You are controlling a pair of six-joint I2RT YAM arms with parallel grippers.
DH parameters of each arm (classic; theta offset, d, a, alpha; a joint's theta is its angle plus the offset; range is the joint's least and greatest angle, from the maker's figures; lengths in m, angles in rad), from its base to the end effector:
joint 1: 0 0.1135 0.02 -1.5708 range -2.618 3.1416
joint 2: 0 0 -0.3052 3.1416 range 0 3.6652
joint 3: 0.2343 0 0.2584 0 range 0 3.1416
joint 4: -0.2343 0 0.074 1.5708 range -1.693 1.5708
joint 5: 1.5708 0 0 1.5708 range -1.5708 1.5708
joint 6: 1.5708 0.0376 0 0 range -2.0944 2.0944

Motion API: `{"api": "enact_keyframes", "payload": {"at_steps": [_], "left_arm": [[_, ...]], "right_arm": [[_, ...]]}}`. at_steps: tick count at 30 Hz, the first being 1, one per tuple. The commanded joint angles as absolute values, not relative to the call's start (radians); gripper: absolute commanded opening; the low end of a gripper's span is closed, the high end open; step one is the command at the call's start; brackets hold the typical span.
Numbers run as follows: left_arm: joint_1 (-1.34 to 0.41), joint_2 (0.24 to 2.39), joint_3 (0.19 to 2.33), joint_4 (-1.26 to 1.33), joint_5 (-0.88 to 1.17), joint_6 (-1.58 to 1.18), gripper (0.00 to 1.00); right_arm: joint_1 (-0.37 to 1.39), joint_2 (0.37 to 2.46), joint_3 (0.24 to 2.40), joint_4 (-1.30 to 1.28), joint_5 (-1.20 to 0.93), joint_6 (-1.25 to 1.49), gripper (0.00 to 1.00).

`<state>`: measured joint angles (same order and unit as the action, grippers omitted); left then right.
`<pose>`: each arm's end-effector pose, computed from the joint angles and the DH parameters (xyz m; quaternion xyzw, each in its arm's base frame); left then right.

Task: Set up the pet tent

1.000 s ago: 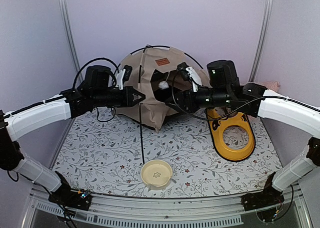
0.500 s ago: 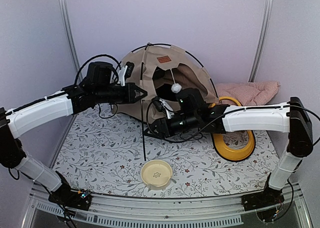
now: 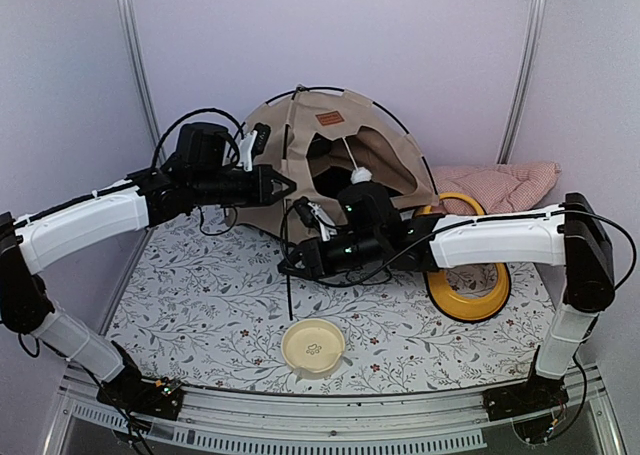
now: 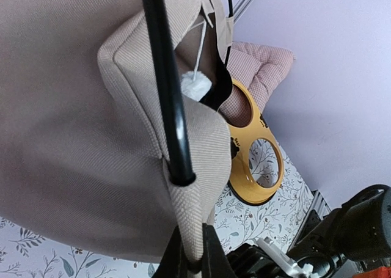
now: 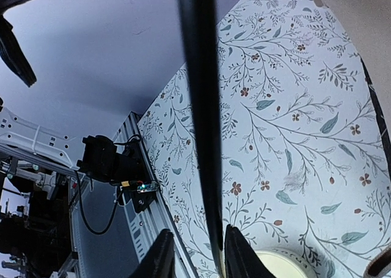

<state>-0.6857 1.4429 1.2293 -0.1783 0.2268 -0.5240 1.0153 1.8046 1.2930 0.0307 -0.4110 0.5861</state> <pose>0.2591 -0.2229 0.3793 0.1294 0.8181 -0.3915 0.4009 0.2169 0.3779 0.2895 -0.2816 0.7954 0.4858 0.2280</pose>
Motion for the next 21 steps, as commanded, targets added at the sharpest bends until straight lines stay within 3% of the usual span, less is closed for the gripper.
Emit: {"api": "enact_keyframes", "payload": {"at_steps": [1,5,11,14,16,18,21], "left_arm": [[-0.695,1.443,1.284,-0.094,0.232,-0.477,0.0],[-0.691,1.437,1.287,-0.094,0.237,-0.472,0.0],[-0.682,1.42,1.275,-0.087,0.246,-0.477,0.0],[-0.673,1.415,1.269,-0.084,0.256,-0.478,0.0],[-0.667,1.412,1.265,-0.082,0.265,-0.477,0.0],[-0.659,1.406,1.261,-0.082,0.273,-0.468,0.09],[-0.645,1.362,1.23,-0.072,0.272,-0.442,0.35]], "right_arm": [[1.023,1.835,1.346,0.027,-0.347,0.597,0.26],[1.024,1.842,1.373,0.001,-0.324,0.589,0.16],[1.025,1.865,1.418,-0.049,-0.307,0.576,0.13],[1.023,1.864,1.426,-0.058,-0.307,0.575,0.01],[1.025,1.864,1.441,-0.071,-0.305,0.567,0.0],[1.024,1.862,1.461,-0.086,-0.309,0.559,0.0],[1.021,1.853,1.498,-0.106,-0.323,0.544,0.0]]}}
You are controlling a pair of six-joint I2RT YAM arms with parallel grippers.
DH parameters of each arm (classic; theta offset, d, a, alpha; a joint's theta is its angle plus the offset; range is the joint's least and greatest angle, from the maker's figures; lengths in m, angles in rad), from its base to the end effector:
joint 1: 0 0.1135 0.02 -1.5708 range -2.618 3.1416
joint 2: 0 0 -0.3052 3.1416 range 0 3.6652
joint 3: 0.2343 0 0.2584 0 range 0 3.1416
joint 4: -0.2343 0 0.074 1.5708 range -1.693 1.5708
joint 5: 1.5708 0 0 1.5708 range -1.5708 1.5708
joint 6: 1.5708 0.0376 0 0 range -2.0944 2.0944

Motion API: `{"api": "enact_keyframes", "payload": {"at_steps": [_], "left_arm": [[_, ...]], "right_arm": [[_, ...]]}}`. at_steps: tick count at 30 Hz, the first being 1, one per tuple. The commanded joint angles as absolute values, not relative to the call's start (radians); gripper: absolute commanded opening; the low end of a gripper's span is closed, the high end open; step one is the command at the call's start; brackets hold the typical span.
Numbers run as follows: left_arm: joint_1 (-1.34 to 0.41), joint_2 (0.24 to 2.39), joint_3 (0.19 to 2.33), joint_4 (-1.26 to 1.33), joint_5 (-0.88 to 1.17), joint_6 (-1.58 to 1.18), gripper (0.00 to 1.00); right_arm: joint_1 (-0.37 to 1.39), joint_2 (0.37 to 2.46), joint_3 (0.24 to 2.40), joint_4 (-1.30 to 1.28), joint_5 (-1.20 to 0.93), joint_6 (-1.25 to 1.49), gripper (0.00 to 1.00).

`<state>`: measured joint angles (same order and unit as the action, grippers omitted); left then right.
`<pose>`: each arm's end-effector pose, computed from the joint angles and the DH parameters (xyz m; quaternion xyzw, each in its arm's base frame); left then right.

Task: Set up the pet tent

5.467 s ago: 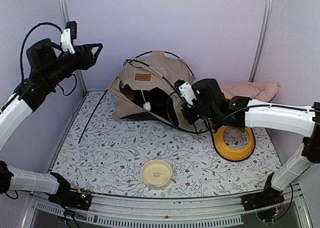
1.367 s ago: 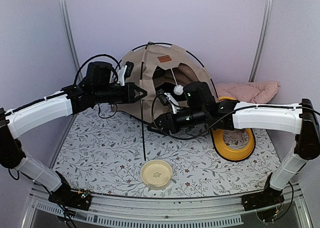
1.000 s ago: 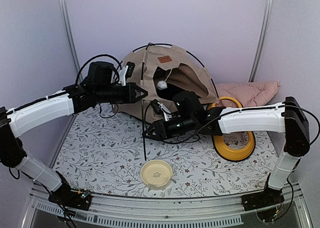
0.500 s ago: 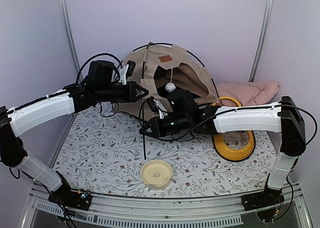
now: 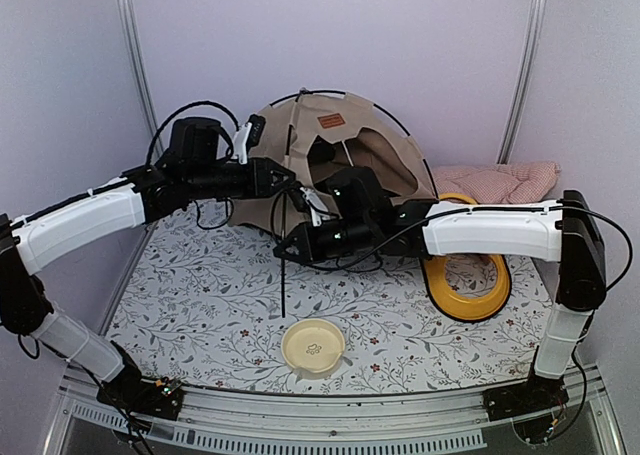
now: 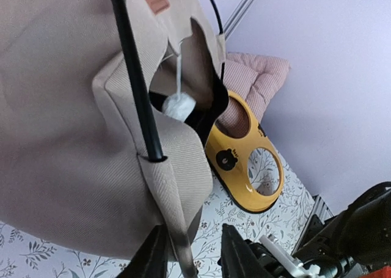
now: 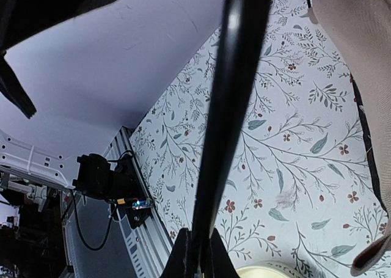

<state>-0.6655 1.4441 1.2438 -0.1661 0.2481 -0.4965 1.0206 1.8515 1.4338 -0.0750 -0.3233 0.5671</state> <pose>0.2640 -0.2189 0.3855 0.1389 0.8089 -0.3938 0.4139 0.2278 0.3943 0.3078 -0.2709 0.8068 0.4581 0.2567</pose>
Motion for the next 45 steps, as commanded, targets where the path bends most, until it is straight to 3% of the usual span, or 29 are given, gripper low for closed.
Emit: {"api": "enact_keyframes", "payload": {"at_steps": [1,9,17,24,33,45], "left_arm": [[-0.642,1.336,1.21,-0.056,0.267,-0.433,0.4],[-0.611,1.015,0.885,0.169,0.166,-0.395,0.54],[-0.591,0.859,0.49,0.471,0.073,-0.484,0.52],[-0.642,1.034,0.321,0.877,0.111,-0.502,0.5],[-0.806,1.366,0.368,1.251,0.073,-0.398,0.47],[-0.913,1.594,0.481,1.406,-0.102,-0.344,0.46]], "right_arm": [[1.018,1.849,1.508,-0.107,-0.337,0.54,0.0],[0.979,1.87,1.603,-0.116,-0.461,0.561,0.0],[0.952,1.931,1.725,-0.11,-0.566,0.615,0.0],[0.942,1.967,1.769,-0.068,-0.62,0.689,0.0],[0.934,1.971,1.77,-0.011,-0.642,0.762,0.0],[0.933,1.964,1.772,0.021,-0.646,0.802,0.0]]}}
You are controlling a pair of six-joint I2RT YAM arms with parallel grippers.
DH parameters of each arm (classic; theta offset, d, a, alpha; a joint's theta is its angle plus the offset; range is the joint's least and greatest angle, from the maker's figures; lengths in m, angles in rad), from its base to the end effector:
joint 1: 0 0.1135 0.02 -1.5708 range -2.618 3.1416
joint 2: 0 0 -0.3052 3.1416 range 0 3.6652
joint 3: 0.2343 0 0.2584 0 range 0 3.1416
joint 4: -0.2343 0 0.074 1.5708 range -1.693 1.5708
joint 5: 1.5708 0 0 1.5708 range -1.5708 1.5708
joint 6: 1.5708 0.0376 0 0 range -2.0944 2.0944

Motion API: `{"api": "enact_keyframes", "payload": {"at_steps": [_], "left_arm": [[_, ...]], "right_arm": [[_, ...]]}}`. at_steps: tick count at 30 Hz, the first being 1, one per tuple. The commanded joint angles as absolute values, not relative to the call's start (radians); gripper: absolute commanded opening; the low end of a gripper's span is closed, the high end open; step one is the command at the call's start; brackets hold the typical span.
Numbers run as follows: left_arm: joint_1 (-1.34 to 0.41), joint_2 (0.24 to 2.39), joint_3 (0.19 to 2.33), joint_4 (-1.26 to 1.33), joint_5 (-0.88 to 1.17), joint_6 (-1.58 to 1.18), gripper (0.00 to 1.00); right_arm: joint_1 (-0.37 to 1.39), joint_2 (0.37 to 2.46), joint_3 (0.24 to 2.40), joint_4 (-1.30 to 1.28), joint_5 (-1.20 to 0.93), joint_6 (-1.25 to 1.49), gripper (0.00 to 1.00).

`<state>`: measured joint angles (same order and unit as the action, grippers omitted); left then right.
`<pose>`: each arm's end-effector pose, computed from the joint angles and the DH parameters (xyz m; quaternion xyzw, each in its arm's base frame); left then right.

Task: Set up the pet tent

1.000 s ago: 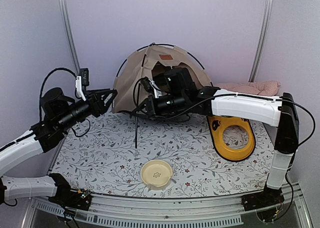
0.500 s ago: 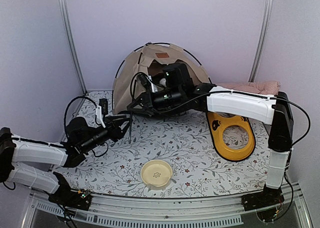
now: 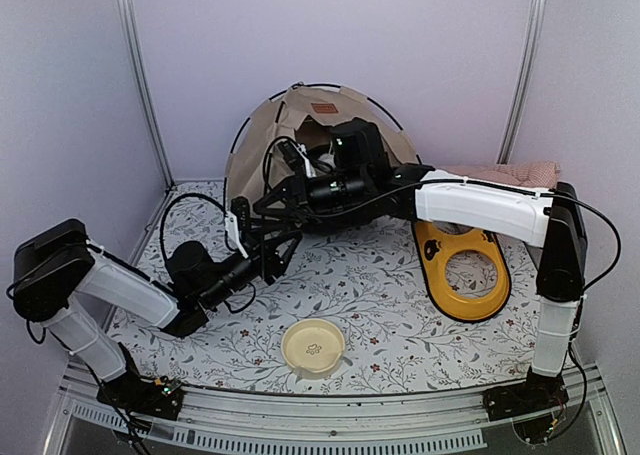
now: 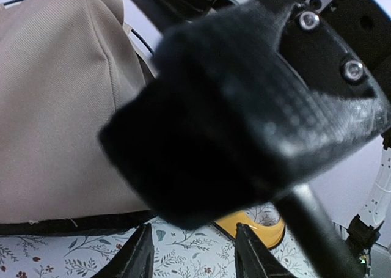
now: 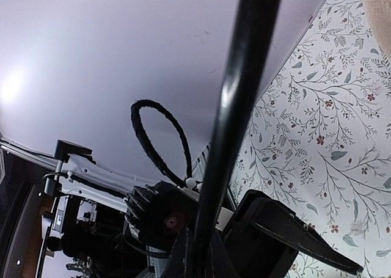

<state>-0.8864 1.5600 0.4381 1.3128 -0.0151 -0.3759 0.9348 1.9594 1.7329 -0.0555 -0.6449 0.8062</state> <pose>0.1834 -0.2239 0.2395 0.1551 0.6173 -0.4512 0.6255 0.2752 0.4108 0.3690 -0.2387 0.7445 0.5989 0.1735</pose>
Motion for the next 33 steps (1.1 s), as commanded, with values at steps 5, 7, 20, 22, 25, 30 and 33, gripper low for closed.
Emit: {"api": "enact_keyframes", "payload": {"at_steps": [5,7,20,22,25,30,33], "left_arm": [[-0.913,1.631,0.508,1.421,-0.164,-0.341,0.42],[-0.913,1.648,0.525,1.426,-0.149,-0.341,0.38],[-0.918,1.721,0.541,1.491,-0.197,-0.336,0.37],[-0.916,1.728,0.548,1.5,-0.217,-0.335,0.35],[-0.914,1.736,0.565,1.508,-0.217,-0.332,0.32],[-0.915,1.748,0.587,1.497,-0.207,-0.331,0.27],[-0.913,1.752,0.591,1.5,-0.207,-0.334,0.24]], "right_arm": [[0.932,1.965,1.772,0.023,-0.647,0.808,0.0],[0.931,1.966,1.772,0.023,-0.646,0.809,0.0],[0.928,1.97,1.769,0.079,-0.674,0.858,0.0],[0.928,1.971,1.769,0.08,-0.676,0.864,0.0],[0.929,1.972,1.763,0.081,-0.674,0.865,0.0],[0.929,1.97,1.759,0.081,-0.673,0.868,0.0],[0.93,1.97,1.758,0.08,-0.672,0.868,0.0]]}}
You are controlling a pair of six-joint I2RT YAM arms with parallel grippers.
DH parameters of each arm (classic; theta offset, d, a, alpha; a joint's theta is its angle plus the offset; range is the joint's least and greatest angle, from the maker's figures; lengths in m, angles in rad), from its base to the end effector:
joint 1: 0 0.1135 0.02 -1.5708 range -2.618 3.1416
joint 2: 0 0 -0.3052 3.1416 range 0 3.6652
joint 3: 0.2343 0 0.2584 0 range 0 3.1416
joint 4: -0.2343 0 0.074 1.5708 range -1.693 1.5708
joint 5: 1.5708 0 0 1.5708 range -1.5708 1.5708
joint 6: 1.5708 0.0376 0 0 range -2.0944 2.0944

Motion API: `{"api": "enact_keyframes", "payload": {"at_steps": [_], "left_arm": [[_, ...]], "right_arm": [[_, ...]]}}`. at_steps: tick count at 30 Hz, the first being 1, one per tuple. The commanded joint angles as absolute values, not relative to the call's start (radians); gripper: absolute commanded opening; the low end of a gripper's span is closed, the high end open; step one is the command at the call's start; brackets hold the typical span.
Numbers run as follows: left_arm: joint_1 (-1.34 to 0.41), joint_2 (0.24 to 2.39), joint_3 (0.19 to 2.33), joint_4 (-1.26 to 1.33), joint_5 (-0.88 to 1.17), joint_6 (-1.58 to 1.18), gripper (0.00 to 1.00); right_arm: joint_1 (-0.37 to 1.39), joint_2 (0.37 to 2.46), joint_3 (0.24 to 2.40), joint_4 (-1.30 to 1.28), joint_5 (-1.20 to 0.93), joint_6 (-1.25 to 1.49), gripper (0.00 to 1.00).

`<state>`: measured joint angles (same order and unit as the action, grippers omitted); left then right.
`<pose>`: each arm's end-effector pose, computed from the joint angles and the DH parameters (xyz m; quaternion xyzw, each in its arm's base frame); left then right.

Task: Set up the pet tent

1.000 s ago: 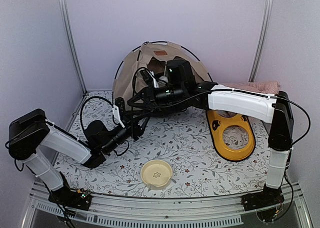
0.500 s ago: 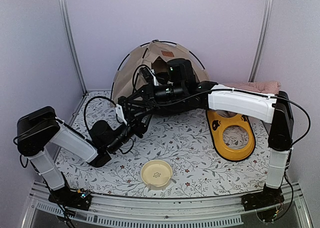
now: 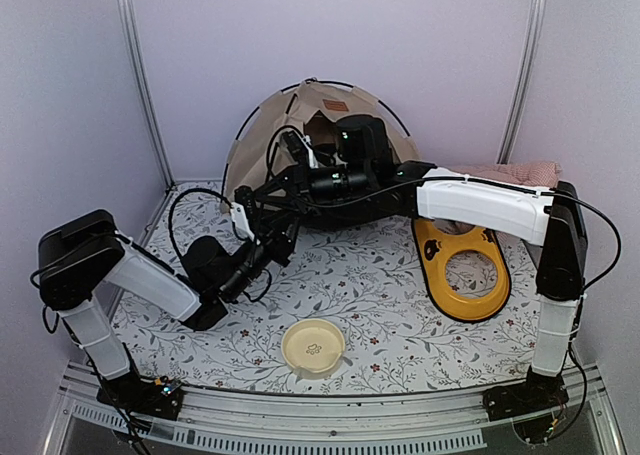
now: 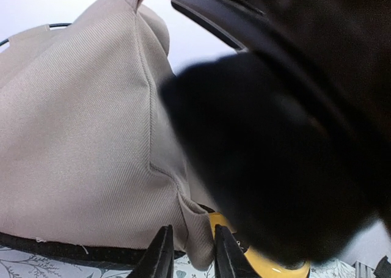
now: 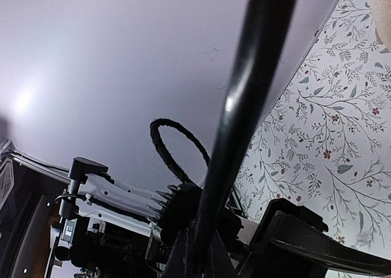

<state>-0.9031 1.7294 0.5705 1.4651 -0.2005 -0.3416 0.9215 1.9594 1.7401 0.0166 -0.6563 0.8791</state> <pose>0.2099 -0.2541 0.2420 0.0854 0.5874 -0.4198 0.6866 0.2814 0.4087 0.3789 -0.2192 0.7292 0.6239 0.1760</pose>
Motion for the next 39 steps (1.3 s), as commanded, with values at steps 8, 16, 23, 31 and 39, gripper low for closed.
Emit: {"api": "enact_keyframes", "payload": {"at_steps": [8,16,23,31,39], "left_arm": [[-0.904,1.752,0.595,1.467,-0.198,-0.34,0.04],[-0.917,1.682,0.479,1.442,-0.166,-0.341,0.0],[-0.981,1.564,0.347,1.313,-0.17,-0.312,0.0],[-1.02,1.438,0.27,1.138,-0.23,-0.301,0.0],[-1.061,1.354,0.285,0.964,-0.24,-0.227,0.0]], "right_arm": [[0.928,1.961,1.753,0.069,-0.658,0.858,0.0],[0.864,1.918,1.714,0.005,-0.566,0.778,0.0],[0.812,1.921,1.71,0.001,-0.497,0.729,0.0],[0.789,1.936,1.716,-0.002,-0.412,0.681,0.0],[0.783,1.94,1.698,0.033,-0.371,0.666,0.0]]}}
